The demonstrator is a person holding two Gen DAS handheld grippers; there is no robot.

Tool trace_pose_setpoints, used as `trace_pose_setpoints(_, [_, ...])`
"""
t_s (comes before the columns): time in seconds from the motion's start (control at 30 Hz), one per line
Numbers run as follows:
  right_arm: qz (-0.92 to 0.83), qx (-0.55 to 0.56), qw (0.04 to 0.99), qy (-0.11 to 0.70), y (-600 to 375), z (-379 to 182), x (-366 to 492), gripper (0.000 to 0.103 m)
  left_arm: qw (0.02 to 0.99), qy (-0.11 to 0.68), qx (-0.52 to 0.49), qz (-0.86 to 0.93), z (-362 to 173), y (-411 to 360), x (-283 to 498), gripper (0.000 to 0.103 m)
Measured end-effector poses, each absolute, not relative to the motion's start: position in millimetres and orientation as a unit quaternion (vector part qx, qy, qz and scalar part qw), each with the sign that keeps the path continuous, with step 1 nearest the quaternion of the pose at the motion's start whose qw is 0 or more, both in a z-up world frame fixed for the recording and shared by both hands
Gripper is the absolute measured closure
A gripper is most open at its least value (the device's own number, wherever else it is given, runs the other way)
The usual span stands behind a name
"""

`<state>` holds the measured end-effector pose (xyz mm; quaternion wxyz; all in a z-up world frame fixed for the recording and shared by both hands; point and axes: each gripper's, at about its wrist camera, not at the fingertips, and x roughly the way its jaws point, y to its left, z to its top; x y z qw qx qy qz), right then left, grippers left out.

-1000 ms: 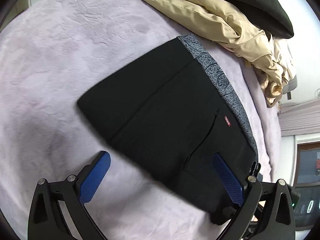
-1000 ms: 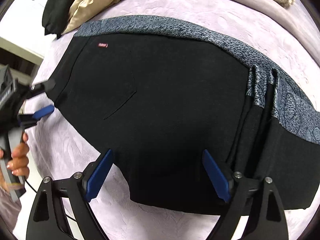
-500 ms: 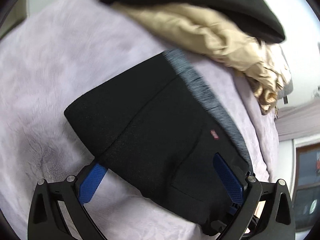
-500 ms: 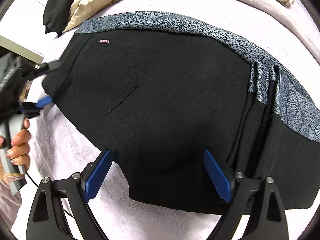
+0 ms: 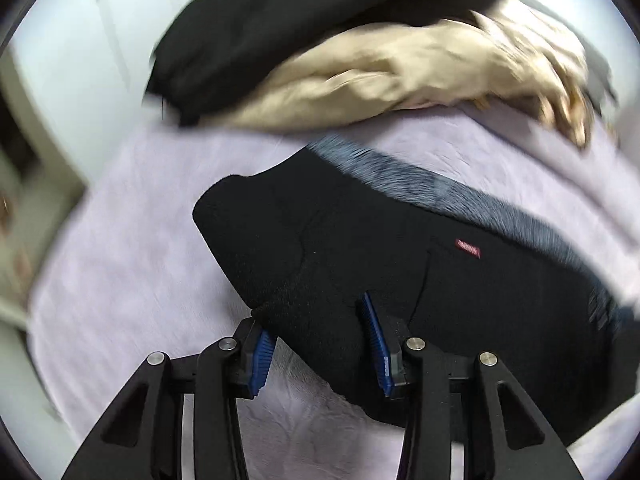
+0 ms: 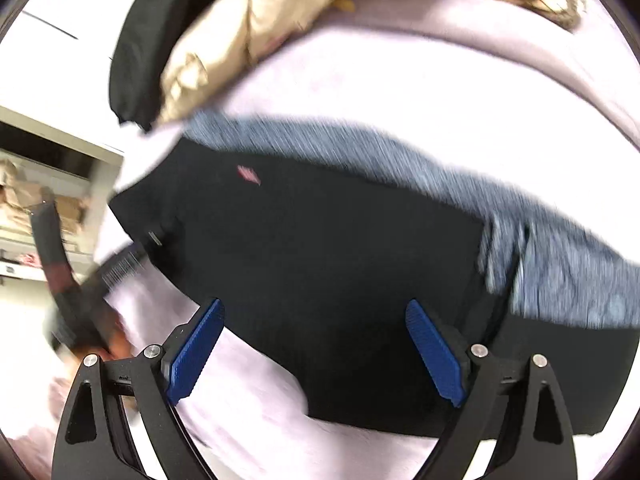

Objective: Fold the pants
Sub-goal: 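Grasp the trouser end with the right gripper and fold it toward the waistband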

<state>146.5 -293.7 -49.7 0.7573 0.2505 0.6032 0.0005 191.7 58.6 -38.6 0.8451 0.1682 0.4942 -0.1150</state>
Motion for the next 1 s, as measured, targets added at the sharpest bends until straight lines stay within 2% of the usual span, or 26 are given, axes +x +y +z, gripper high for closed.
trace_pose_setpoints(0.1, [0.047, 0.257, 0.751, 0.606, -288, -32, 193, 0.009, 0.851, 0.458, 0.227, -0.124, -40, 45, 177, 0.060])
trace_pose_setpoints(0.2, [0.105, 0.234, 0.722, 0.642, -255, -32, 238, 0.009, 0.849, 0.434, 0.271, -0.130, -40, 41, 169, 0.060])
trace_pose_setpoints(0.37, [0.170, 0.209, 0.705, 0.657, -200, -29, 300, 0.009, 0.847, 0.408, 0.311, -0.140, -41, 39, 161, 0.060])
trace_pose_setpoints(0.6, [0.178, 0.081, 0.615, 0.764, -119, -82, 341, 0.009, 0.847, 0.401, 0.323, -0.130, -41, 37, 161, 0.060])
trace_pose_setpoints(0.63, [0.170, 0.073, 0.608, 0.772, -120, -90, 339, 0.014, 0.847, 0.399, 0.326, -0.130, -41, 36, 161, 0.060])
trace_pose_setpoints(0.67, [0.165, 0.075, 0.601, 0.779, -122, -98, 339, 0.047, 0.847, 0.397, 0.329, -0.130, -39, 34, 160, 0.060])
trace_pose_setpoints(0.7, [0.165, 0.092, 0.596, 0.781, -128, -102, 337, 0.075, 0.845, 0.398, 0.331, -0.135, -40, 32, 161, 0.060])
trace_pose_setpoints(0.73, [0.161, 0.112, 0.595, 0.780, -135, -103, 336, 0.087, 0.845, 0.391, 0.334, -0.144, -37, 28, 157, 0.060])
trace_pose_setpoints(1.0, [0.210, 0.265, 0.655, 0.676, -221, -45, 286, 0.087, 0.857, 0.352, 0.325, -0.191, 17, -17, 130, 0.060])
